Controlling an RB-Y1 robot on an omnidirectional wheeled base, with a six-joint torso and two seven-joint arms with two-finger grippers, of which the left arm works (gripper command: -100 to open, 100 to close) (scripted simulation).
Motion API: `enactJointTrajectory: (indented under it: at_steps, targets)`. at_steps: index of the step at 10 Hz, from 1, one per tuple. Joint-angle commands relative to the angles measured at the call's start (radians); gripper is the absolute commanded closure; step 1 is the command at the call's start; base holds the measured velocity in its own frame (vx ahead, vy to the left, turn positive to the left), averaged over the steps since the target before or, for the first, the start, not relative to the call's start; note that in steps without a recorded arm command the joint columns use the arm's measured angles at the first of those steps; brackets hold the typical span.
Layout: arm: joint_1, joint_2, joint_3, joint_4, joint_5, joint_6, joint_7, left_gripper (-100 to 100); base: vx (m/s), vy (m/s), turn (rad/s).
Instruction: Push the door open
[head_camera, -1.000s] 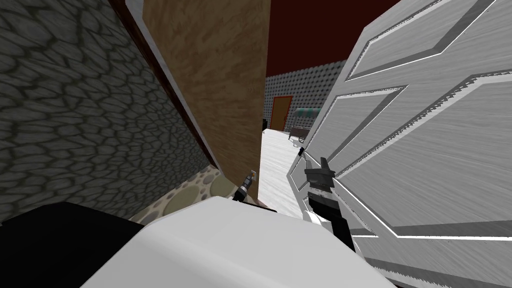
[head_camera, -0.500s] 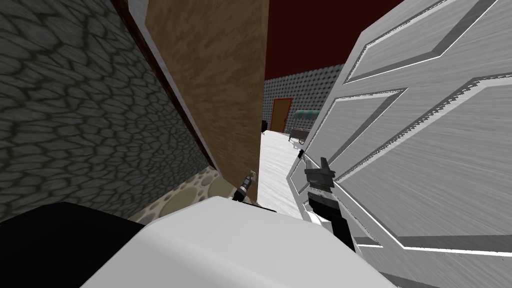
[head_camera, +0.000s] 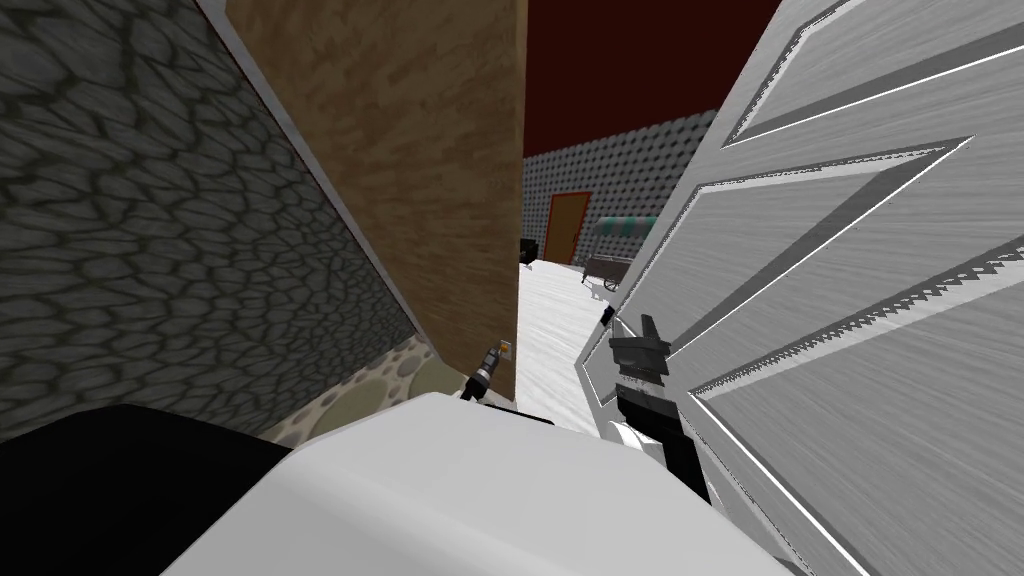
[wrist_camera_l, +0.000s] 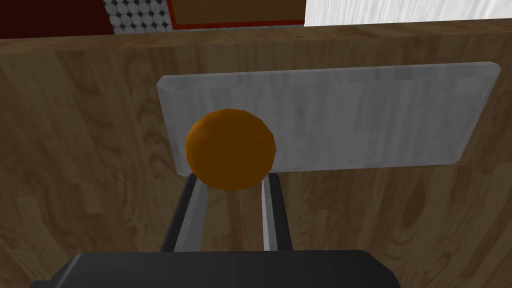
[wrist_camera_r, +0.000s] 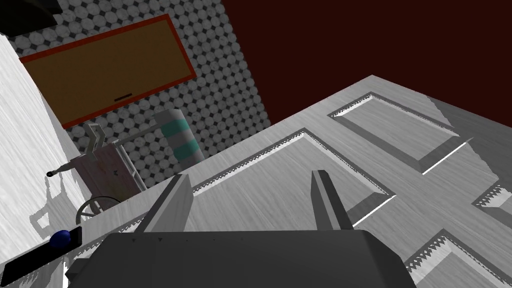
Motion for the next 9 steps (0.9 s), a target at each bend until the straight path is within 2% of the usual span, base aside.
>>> enactJointTrajectory:
  at_steps: [1, 2, 6, 9]
  targets:
    - [-0.001, 0.007, 0.022, -0.005, 0.008, 0.003, -0.007, 100, 0.190, -0.072, 0.096]
    - [0.003, 0.008, 0.011, -0.006, 0.006, 0.002, -0.003, -100, -0.032, -0.024, 0.056]
    - [0.012, 0.002, 0.005, -0.021, 0.008, 0.010, 0.002, -100, -0.199, -0.016, 0.024]
    - [0.020, -0.020, -0.002, -0.036, 0.010, 0.018, 0.006, -100, -0.217, 0.007, 0.031]
